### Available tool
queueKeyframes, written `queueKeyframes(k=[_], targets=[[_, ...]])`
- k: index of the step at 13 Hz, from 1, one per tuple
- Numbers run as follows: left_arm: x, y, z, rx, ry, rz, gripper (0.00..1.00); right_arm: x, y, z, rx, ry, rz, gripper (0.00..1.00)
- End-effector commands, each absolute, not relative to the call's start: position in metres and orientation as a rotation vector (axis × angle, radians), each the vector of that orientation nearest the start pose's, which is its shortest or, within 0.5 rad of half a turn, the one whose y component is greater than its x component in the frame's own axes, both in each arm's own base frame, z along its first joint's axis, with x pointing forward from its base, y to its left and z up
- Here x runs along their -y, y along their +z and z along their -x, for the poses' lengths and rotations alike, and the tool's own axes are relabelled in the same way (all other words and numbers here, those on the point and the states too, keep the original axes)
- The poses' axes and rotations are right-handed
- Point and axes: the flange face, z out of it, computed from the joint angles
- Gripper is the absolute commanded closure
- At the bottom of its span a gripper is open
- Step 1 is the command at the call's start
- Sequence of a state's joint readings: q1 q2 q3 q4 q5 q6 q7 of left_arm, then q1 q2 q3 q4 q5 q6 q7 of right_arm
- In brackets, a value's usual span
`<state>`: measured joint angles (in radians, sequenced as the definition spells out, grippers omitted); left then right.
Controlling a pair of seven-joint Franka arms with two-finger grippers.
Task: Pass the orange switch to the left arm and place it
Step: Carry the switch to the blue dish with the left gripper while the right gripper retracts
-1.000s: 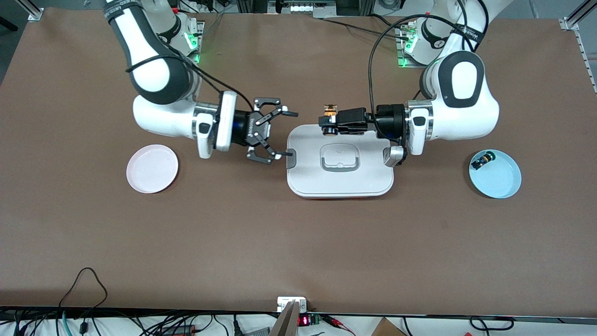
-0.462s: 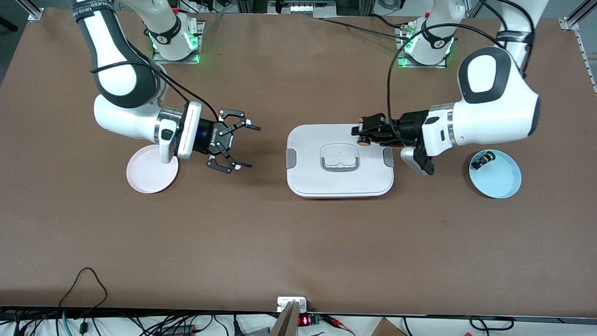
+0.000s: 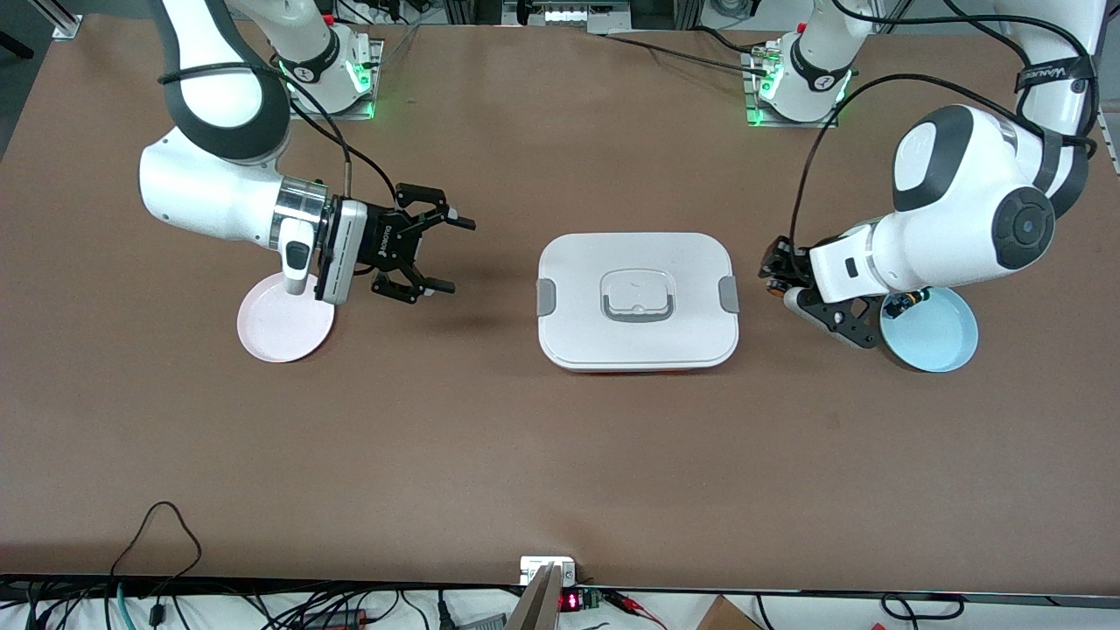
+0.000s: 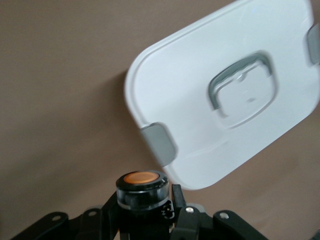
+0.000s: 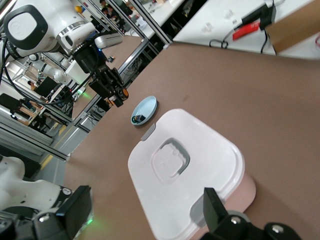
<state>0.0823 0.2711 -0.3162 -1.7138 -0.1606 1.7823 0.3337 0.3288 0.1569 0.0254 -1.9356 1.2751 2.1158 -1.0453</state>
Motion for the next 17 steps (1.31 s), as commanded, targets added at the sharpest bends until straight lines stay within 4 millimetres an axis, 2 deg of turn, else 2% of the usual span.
queueKeyframes(k=[1,3,4,6,8,9,10,11,12,13,15,17], targets=[[0.12,0.421,-0.606,-1.159,0.32,2.991,0.82,-0.235,0.437,-0.552,0.585,-0.207,2.042,0.0],[0.097,0.409,-0.614,-1.379,0.356,2.712,0.82,-0.215,0.454,-0.553,0.57,-0.03,2.222,0.0],[0.085,0.402,-0.619,-1.459,0.377,2.627,0.81,-0.21,0.471,-0.552,0.533,0.098,2.328,0.0],[0.032,0.38,-0.631,-1.639,0.389,2.541,0.8,-0.194,0.497,-0.547,0.447,0.318,2.61,0.0],[-0.018,0.353,-0.64,-1.829,0.407,2.416,0.8,-0.168,0.501,-0.545,0.498,0.423,2.89,0.0],[-0.036,0.341,-0.641,-1.9,0.424,2.368,0.8,-0.154,0.5,-0.546,0.519,0.45,2.979,0.0],[-0.059,0.331,-0.638,-1.965,0.423,2.329,0.8,-0.133,0.504,-0.55,0.516,0.467,3.063,0.0],[-0.08,0.319,-0.632,-2.025,0.409,2.301,0.8,-0.118,0.516,-0.556,0.519,0.439,3.14,0.0],[-0.111,0.3,-0.62,-2.073,0.381,2.281,0.8,-0.102,0.529,-0.562,0.519,0.409,3.205,0.0],[-0.128,0.284,-0.61,-2.137,0.328,2.229,0.8,-0.083,0.547,-0.569,0.476,0.348,3.252,0.0],[-0.151,0.261,-0.595,-2.203,0.245,2.159,0.8,-0.038,0.567,-0.582,0.312,0.252,3.264,0.0],[-0.157,0.229,-0.575,-2.201,0.18,2.172,0.8,-0.021,0.576,-0.588,0.208,0.147,3.159,0.0]])
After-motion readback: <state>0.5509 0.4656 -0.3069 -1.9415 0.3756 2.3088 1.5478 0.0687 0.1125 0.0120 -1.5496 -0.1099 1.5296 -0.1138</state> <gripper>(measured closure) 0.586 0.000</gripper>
